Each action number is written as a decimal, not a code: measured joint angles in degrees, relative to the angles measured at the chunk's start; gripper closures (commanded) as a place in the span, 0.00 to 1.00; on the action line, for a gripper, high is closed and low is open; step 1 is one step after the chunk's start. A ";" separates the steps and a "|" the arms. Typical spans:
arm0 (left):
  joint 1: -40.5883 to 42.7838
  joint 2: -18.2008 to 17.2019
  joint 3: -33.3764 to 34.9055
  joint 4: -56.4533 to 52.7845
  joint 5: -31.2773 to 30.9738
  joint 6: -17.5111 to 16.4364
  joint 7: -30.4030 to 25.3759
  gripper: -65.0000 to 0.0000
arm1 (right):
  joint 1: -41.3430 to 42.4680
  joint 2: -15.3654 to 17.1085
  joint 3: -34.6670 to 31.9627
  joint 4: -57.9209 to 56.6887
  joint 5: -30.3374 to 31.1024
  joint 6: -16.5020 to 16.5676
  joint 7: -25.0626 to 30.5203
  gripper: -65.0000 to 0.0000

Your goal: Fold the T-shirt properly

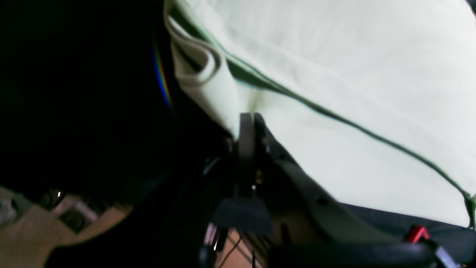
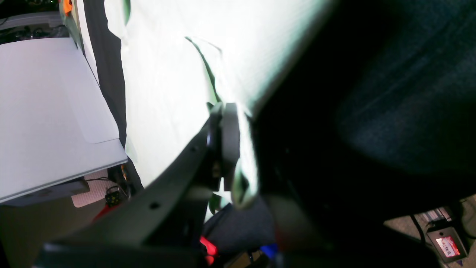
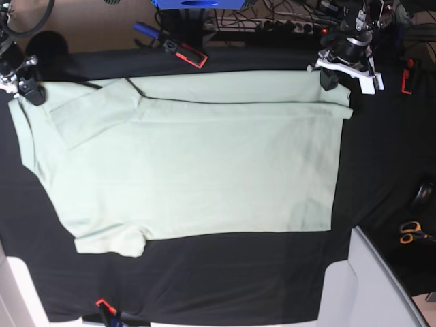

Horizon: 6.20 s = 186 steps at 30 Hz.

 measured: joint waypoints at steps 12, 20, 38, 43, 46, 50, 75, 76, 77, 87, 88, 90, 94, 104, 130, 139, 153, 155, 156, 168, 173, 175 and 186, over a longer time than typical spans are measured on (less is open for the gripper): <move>2.89 0.61 -4.13 -0.31 -0.07 -0.20 0.04 1.00 | -1.42 0.00 -0.15 0.04 -0.02 0.00 -0.61 1.00; 2.71 0.61 -4.04 -0.37 -0.04 -0.17 0.02 1.00 | -1.25 -0.02 -0.26 0.04 -0.02 0.00 -0.59 1.00; 3.91 1.29 -9.20 -0.35 0.02 0.20 0.50 0.62 | -1.27 -4.48 0.02 -0.02 -0.04 -0.17 -0.13 0.26; 5.73 1.70 -19.26 -0.04 0.17 0.48 0.70 0.62 | -1.11 -4.48 4.35 0.35 -0.11 -0.24 -0.13 0.26; 5.22 1.05 -22.16 0.02 0.15 0.63 0.42 0.62 | -1.38 -2.73 7.17 2.95 -0.50 -3.45 -0.15 0.26; 3.34 -2.75 -20.37 0.17 0.09 0.94 0.87 0.62 | 4.35 2.08 7.43 4.79 -5.88 -5.46 0.09 0.26; -26.03 -1.49 -10.49 -6.93 21.53 -0.22 22.14 0.63 | 57.16 7.15 -13.70 -56.48 -57.53 12.59 20.26 0.19; -26.01 -1.49 -10.47 -6.97 22.01 0.04 22.16 0.63 | 57.64 6.64 -14.32 -57.59 -57.44 12.55 21.35 0.14; -26.01 -1.42 -10.47 -6.97 21.97 -0.02 22.08 0.63 | 57.68 5.95 -15.02 -57.96 -57.46 12.57 22.16 0.10; -26.01 -1.20 -10.73 -6.93 21.86 -0.09 22.05 0.63 | 58.40 2.47 -16.87 -58.12 -57.31 9.99 25.44 0.07; -26.01 -1.27 -10.73 -6.93 21.88 -0.09 22.08 0.63 | 58.58 2.34 -17.99 -58.12 -57.27 9.97 25.46 0.08; -26.01 -1.25 -10.73 -6.93 21.88 -0.09 22.08 0.63 | 58.75 2.05 -20.20 -58.07 -57.27 9.97 25.49 0.08; -26.03 -1.14 -10.73 -6.93 21.88 -0.07 22.05 0.63 | 58.75 1.20 -21.59 -57.86 -57.05 9.97 26.34 0.08; -27.30 -1.07 -10.71 -7.04 21.86 -0.11 22.05 0.63 | 58.88 0.90 -21.44 -57.77 -57.07 9.99 26.23 0.08; -53.33 1.31 -10.45 -34.40 22.49 -0.02 29.14 0.26 | 58.10 -0.72 -21.77 -56.81 -57.55 9.55 23.80 0.96; -64.61 1.40 -10.54 -51.06 34.56 0.00 22.43 0.26 | 58.10 -0.79 -21.77 -56.83 -57.57 9.60 23.65 0.96; -70.82 4.42 -10.49 -68.89 40.61 -4.02 12.24 0.27 | 58.10 -0.79 -21.75 -56.83 -57.51 9.62 23.52 0.96; -70.79 4.81 -10.49 -68.89 40.72 -3.96 11.65 0.27 | 58.10 -0.79 -21.75 -56.83 -57.51 9.62 23.50 0.96; -70.82 5.03 -10.49 -68.89 40.70 -4.74 11.65 0.27 | 58.10 -0.81 -21.77 -56.83 -57.51 9.62 23.50 0.96; -70.90 7.63 -10.49 -68.85 40.94 -4.94 10.64 0.59 | 58.10 -0.81 -21.77 -56.83 -57.51 9.62 23.50 0.96; -69.96 7.65 -10.49 -68.54 40.22 -5.11 9.94 0.95 | 58.10 -0.79 -21.77 -56.83 -57.51 9.62 23.50 0.96; -69.66 7.63 -10.49 -68.30 39.87 -5.33 9.51 1.00 | 58.10 -0.81 -21.77 -56.83 -57.51 9.60 23.47 0.96; -63.36 8.52 -10.64 -54.38 39.15 -6.34 19.39 1.00 | 55.60 -0.79 -21.49 -48.52 -57.37 9.57 23.39 1.00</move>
